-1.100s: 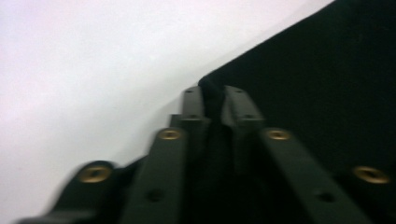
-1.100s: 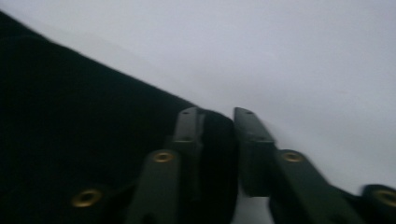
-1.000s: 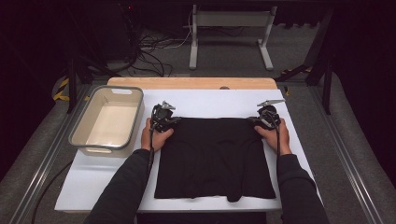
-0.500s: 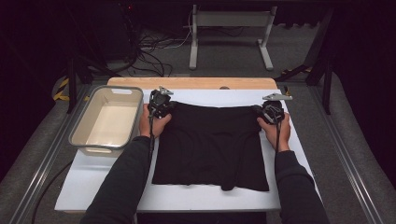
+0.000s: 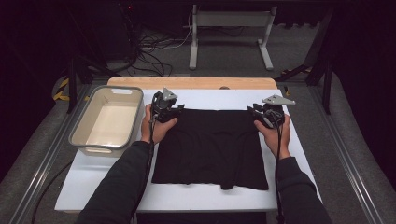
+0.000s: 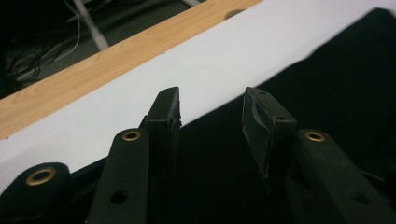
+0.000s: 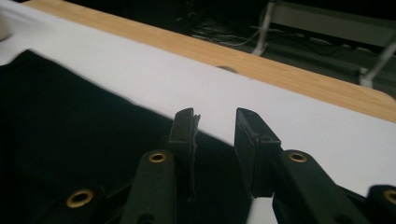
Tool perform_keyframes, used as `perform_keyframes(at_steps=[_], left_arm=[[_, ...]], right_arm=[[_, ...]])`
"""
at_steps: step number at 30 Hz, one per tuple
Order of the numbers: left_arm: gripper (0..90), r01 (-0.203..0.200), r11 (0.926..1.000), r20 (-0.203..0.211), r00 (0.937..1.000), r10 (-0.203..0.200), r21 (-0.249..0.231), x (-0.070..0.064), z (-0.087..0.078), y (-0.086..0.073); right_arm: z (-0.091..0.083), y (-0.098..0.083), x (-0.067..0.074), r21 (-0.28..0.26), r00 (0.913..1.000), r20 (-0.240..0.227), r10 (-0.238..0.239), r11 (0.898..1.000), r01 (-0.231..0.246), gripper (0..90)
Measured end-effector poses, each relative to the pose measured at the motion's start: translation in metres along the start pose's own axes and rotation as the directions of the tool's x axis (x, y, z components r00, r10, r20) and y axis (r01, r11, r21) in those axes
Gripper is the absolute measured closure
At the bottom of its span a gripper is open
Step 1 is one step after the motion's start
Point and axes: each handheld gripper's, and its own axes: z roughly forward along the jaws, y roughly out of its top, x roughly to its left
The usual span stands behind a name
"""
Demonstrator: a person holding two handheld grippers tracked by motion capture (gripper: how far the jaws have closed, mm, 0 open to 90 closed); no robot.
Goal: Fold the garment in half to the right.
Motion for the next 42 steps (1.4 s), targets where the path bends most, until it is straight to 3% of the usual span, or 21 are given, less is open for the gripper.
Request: perform_keyframes(at_steps=[5, 7, 10, 12, 13, 14, 16, 18, 21, 23, 25, 29, 34, 36, 39, 40, 41, 42], left_arm=[[60.1, -0.07, 0.9973, 0.061, 0.9956, 0.071, -0.02, -0.02, -0.024, -0.009], [61.0, -0.105, 0.9937, 0.098, 0.9893, 0.108, -0.041, -0.031, -0.036, -0.014], [63.8, -0.15, 0.9869, 0.161, 0.9743, 0.158, -0.061, -0.051, -0.053, -0.025], [64.1, -0.181, 0.9816, 0.191, 0.9631, 0.19, -0.06, -0.066, -0.06, -0.033], [64.0, -0.194, 0.9793, 0.209, 0.9569, 0.202, -0.058, -0.071, -0.062, -0.037], [63.9, -0.207, 0.9769, 0.249, 0.9446, 0.214, -0.054, -0.08, -0.065, -0.043], [63.7, -0.242, 0.9692, 0.287, 0.9263, 0.245, -0.046, -0.093, -0.07, -0.054], [64.4, -0.266, 0.9632, 0.329, 0.9069, 0.263, -0.037, -0.103, -0.075, -0.064], [66.0, -0.286, 0.9581, 0.379, 0.8852, 0.269, -0.013, -0.113, -0.079, -0.078], [69.1, -0.315, 0.9492, 0.416, 0.8618, 0.29, -0.009, -0.119, -0.083, -0.087], [72.2, -0.332, 0.9434, 0.438, 0.8481, 0.299, -0.001, -0.123, -0.083, -0.095], [79.1, -0.35, 0.9361, 0.467, 0.8329, 0.297, 0.031, -0.126, -0.079, -0.103], [81.6, -0.364, 0.9293, 0.489, 0.8234, 0.289, 0.064, -0.128, -0.073, -0.108], [82.0, -0.366, 0.9287, 0.497, 0.8182, 0.29, 0.061, -0.128, -0.072, -0.108], [82.1, -0.342, 0.9373, 0.509, 0.8202, 0.262, 0.068, -0.126, -0.072, -0.11], [82.2, -0.335, 0.9392, 0.509, 0.8223, 0.254, 0.073, -0.126, -0.073, -0.11], [82.2, -0.343, 0.9367, 0.508, 0.8205, 0.261, 0.072, -0.126, -0.074, -0.111], [82.1, -0.342, 0.9367, 0.506, 0.8225, 0.26, 0.074, -0.126, -0.075, -0.112]], right_arm=[[-0.019, -0.013, 0.022, -0.018, 0.9957, -0.087, -0.034, 0.999, 0.032, 83.1], [-0.026, -0.019, 0.033, -0.026, 0.9906, -0.129, -0.045, 0.999, 0.042, 85.0], [-0.032, -0.024, 0.049, -0.016, 0.9814, -0.161, -0.104, 0.995, 0.103, 88.3], [-0.036, -0.027, 0.058, -0.01, 0.9733, -0.197, -0.119, 0.993, 0.119, 88.7], [-0.037, -0.029, 0.062, -0.006, 0.9688, -0.212, -0.128, 0.992, 0.13, 89.3], [-0.038, -0.03, 0.066, -0.001, 0.9662, -0.222, -0.132, 0.991, 0.135, 89.6], [-0.041, -0.034, 0.076, 0.004, 0.956, -0.263, -0.131, 0.991, 0.137, 90.0], [-0.043, -0.036, 0.085, 0.01, 0.9463, -0.281, -0.159, 0.986, 0.169, 90.0], [-0.044, -0.041, 0.097, 0.025, 0.9316, -0.313, -0.184, 0.979, 0.202, 90.0], [-0.044, -0.045, 0.103, 0.035, 0.9251, -0.327, -0.193, 0.976, 0.216, 90.0], [-0.042, -0.05, 0.108, 0.053, 0.918, -0.342, -0.201, 0.971, 0.232, 90.0], [-0.04, -0.058, 0.115, 0.086, 0.9113, -0.346, -0.223, 0.96, 0.268, 90.0], [-0.037, -0.065, 0.115, 0.12, 0.9112, -0.346, -0.223, 0.953, 0.279, 90.0], [-0.036, -0.068, 0.116, 0.145, 0.9106, -0.342, -0.231, 0.945, 0.295, 90.0], [-0.035, -0.075, 0.118, 0.177, 0.9086, -0.338, -0.245, 0.932, 0.317, 90.0], [-0.036, -0.075, 0.118, 0.175, 0.9083, -0.342, -0.241, 0.933, 0.314, 90.0], [-0.038, -0.075, 0.118, 0.179, 0.9091, -0.341, -0.239, 0.933, 0.312, 90.0], [-0.04, -0.076, 0.117, 0.181, 0.9105, -0.337, -0.24, 0.932, 0.313, 90.0]])
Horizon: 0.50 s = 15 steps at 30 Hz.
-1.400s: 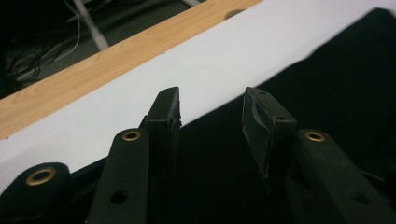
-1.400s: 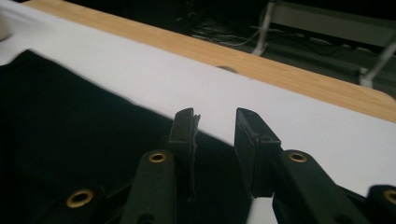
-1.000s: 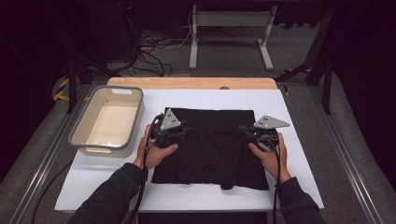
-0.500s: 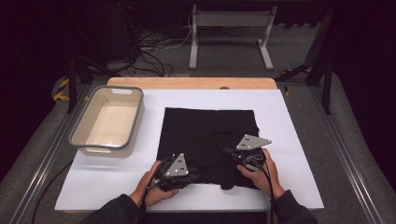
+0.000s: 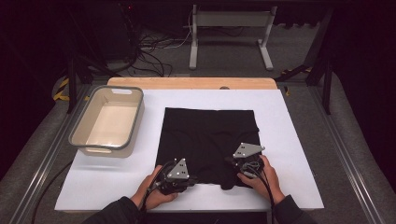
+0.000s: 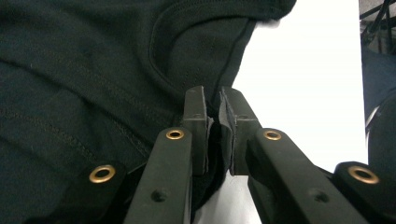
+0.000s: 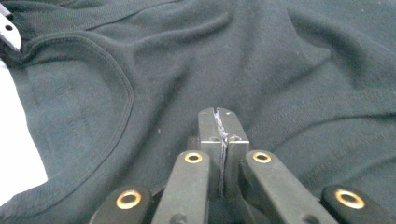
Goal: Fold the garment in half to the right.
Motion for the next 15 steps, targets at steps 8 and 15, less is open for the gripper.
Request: perform_keyframes(at_steps=[8, 15], left_arm=[[82.2, -0.007, 0.9998, 0.009, 0.9999, 0.007, -0.016, 0.0, -0.001, -0.005], [82.2, -0.021, 0.9996, -0.001, 0.9998, 0.021, -0.02, -0.001, 0.0, -0.006]], right_arm=[[-0.01, -0.009, -0.006, 0.01, 0.998, 0.035, 0.052, 0.999, -0.053, 90.0], [-0.018, -0.009, -0.022, -0.017, 0.9867, 0.132, 0.095, 0.995, -0.094, 90.0]])
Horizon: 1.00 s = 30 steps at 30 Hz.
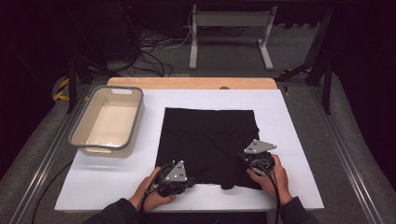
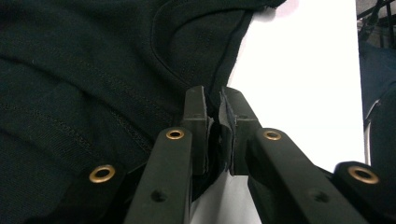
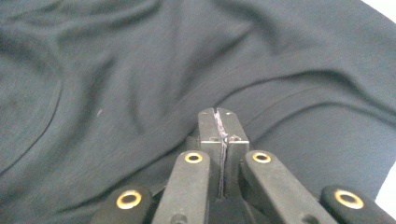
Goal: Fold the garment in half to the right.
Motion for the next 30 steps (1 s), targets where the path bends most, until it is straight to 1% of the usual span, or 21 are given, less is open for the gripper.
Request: perform_keyframes(at_steps=[2, 3, 4, 5, 6, 8, 9, 10, 11, 12, 13, 14, 15, 16, 18, 21, 23, 25, 27, 28, 30], left_arm=[[82.1, 0.002, 1.0, 0.002, 1.0, -0.002, 0.0, 0.0, 0.0, 0.0], [82.1, 0.004, 1.0, 0.005, 1.0, -0.004, -0.004, 0.001, 0.001, 0.0], [82.1, 0.011, 0.9999, 0.007, 0.9999, -0.011, 0.002, 0.001, 0.0, 0.0], [82.2, 0.006, 1.0, 0.009, 0.9999, -0.006, -0.001, 0.001, 0.001, 0.0], [82.1, 0.006, 1.0, 0.009, 0.9999, -0.006, -0.002, 0.001, 0.001, 0.0], [82.2, 0.004, 1.0, 0.005, 1.0, -0.004, 0.0, 0.001, 0.001, 0.0], [82.2, 0.001, 1.0, 0.004, 1.0, -0.001, -0.003, 0.001, 0.001, 0.0], [82.1, 0.002, 1.0, 0.001, 1.0, -0.002, 0.002, 0.0, 0.001, 0.0], [82.1, -0.001, 1.0, 0.002, 1.0, 0.001, -0.001, 0.0, 0.001, 0.0], [82.0, 0.0, 1.0, 0.004, 1.0, 0.0, -0.002, 0.0, 0.001, 0.0], [82.0, 0.0, 1.0, 0.006, 1.0, 0.0, -0.004, 0.001, 0.001, 0.0], [81.9, 0.0, 1.0, 0.006, 1.0, 0.0, -0.004, 0.001, 0.001, 0.0], [81.9, 0.0, 1.0, 0.006, 1.0, 0.0, -0.001, 0.001, 0.001, 0.0], [81.8, -0.006, 1.0, 0.001, 1.0, 0.006, -0.001, 0.0, 0.001, 0.0], [81.0, -0.01, 1.0, -0.001, 1.0, 0.01, -0.001, -0.001, 0.001, 0.0], [80.9, -0.014, 0.9999, -0.004, 0.9999, 0.014, 0.002, -0.002, 0.001, 0.0], [80.9, -0.012, 0.9999, -0.003, 0.9999, 0.012, 0.001, -0.001, 0.001, 0.001], [80.8, -0.018, 0.9998, -0.006, 0.9998, 0.018, 0.002, -0.002, 0.0, 0.001], [80.2, -0.011, 0.9999, -0.004, 0.9999, 0.011, -0.001, -0.001, -0.001, 0.0], [80.0, -0.017, 0.9998, -0.006, 0.9998, 0.016, -0.006, -0.001, -0.003, 0.0], [79.3, -0.011, 0.9997, -0.005, 0.9999, 0.011, -0.022, -0.001, -0.006, 0.001]], right_arm=[[-0.002, 0.004, -0.004, -0.029, 0.9999, 0.007, 0.013, 1.0, -0.013, 90.0], [-0.002, 0.008, -0.008, -0.056, 0.9992, 0.011, 0.038, 0.998, -0.037, 89.8], [-0.002, 0.011, -0.012, -0.074, 0.9988, 0.004, 0.049, 0.996, -0.048, 89.7], [0.0, 0.013, -0.015, -0.085, 0.9985, 0.006, 0.053, 0.995, -0.053, 89.7], [0.004, 0.018, -0.022, -0.091, 0.9981, 0.03, 0.055, 0.994, -0.052, 89.6], [0.014, 0.023, -0.036, -0.096, 0.9952, 0.05, 0.084, 0.992, -0.079, 89.7], [0.02, 0.025, -0.045, -0.102, 0.9921, 0.06, 0.11, 0.989, -0.103, 89.6], [0.028, 0.026, -0.054, -0.096, 0.9889, 0.056, 0.137, 0.987, -0.131, 88.7], [0.033, 0.026, -0.059, -0.083, 0.9875, 0.065, 0.144, 0.987, -0.138, 88.4], [0.04, 0.026, -0.066, -0.07, 0.9835, 0.094, 0.155, 0.986, -0.148, 88.2], [0.044, 0.025, -0.07, -0.062, 0.9814, 0.099, 0.165, 0.985, -0.159, 88.3], [0.048, 0.025, -0.075, -0.035, 0.978, 0.13, 0.164, 0.986, -0.16, 88.3], [0.05, 0.024, -0.077, -0.011, 0.9737, 0.169, 0.153, 0.988, -0.153, 88.7], [0.05, 0.023, -0.078, 0.006, 0.9717, 0.187, 0.144, 0.989, -0.148, 88.7], [0.047, 0.018, -0.083, -0.005, 0.9642, 0.179, 0.195, 0.98, -0.198, 88.7], [0.043, 0.015, -0.087, 0.015, 0.9554, 0.22, 0.198, 0.979, -0.206, 88.8], [0.041, 0.012, -0.09, -0.001, 0.9509, 0.206, 0.231, 0.972, -0.236, 88.8], [0.04, 0.012, -0.091, -0.001, 0.9491, 0.214, 0.231, 0.972, -0.236, 88.4], [0.04, 0.011, -0.091, -0.013, 0.9491, 0.207, 0.237, 0.971, -0.24, 87.6], [0.039, 0.011, -0.091, -0.021, 0.9476, 0.203, 0.247, 0.969, -0.247, 87.5], [0.036, 0.01, -0.092, -0.057, 0.9468, 0.178, 0.268, 0.963, -0.262, 86.3]])
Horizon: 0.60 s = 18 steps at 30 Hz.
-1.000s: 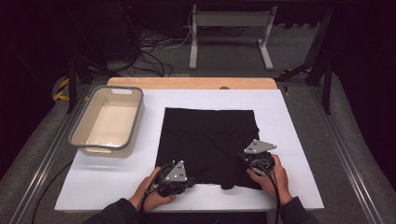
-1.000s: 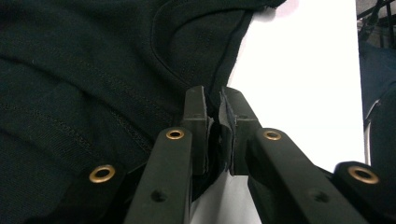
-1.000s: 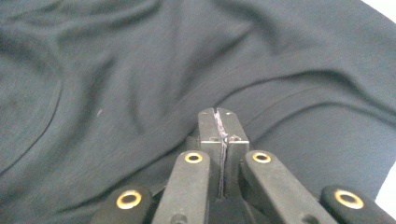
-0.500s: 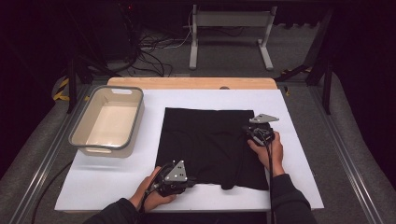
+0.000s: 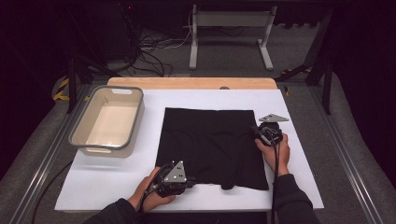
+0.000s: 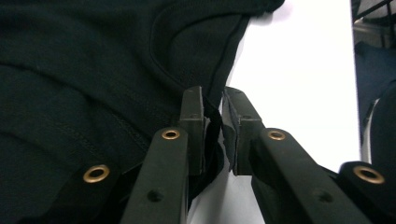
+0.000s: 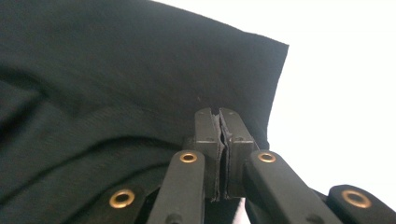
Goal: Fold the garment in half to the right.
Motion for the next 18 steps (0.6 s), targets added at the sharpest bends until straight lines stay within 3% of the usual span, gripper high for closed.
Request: perform_keyframes(at_steps=[4, 10, 18], left_arm=[[78.8, -0.001, 0.9996, -0.02, 0.9998, 0.0, -0.03, 0.001, -0.009, 0.003], [77.1, 0.002, 0.9983, -0.071, 0.9975, -0.006, -0.057, 0.007, -0.022, 0.002], [73.9, 0.017, 0.9934, -0.161, 0.9862, -0.036, -0.114, 0.019, -0.046, -0.004]], right_arm=[[-0.012, 0.001, 0.0, -0.086, 0.999, -0.026, 0.035, 0.996, -0.037, 84.2], [-0.026, 0.001, -0.003, -0.169, 0.9962, -0.063, 0.06, 0.983, -0.069, 80.2], [-0.042, 0.004, 0.007, -0.214, 0.9969, -0.079, 0.004, 0.977, -0.021, 74.9]])
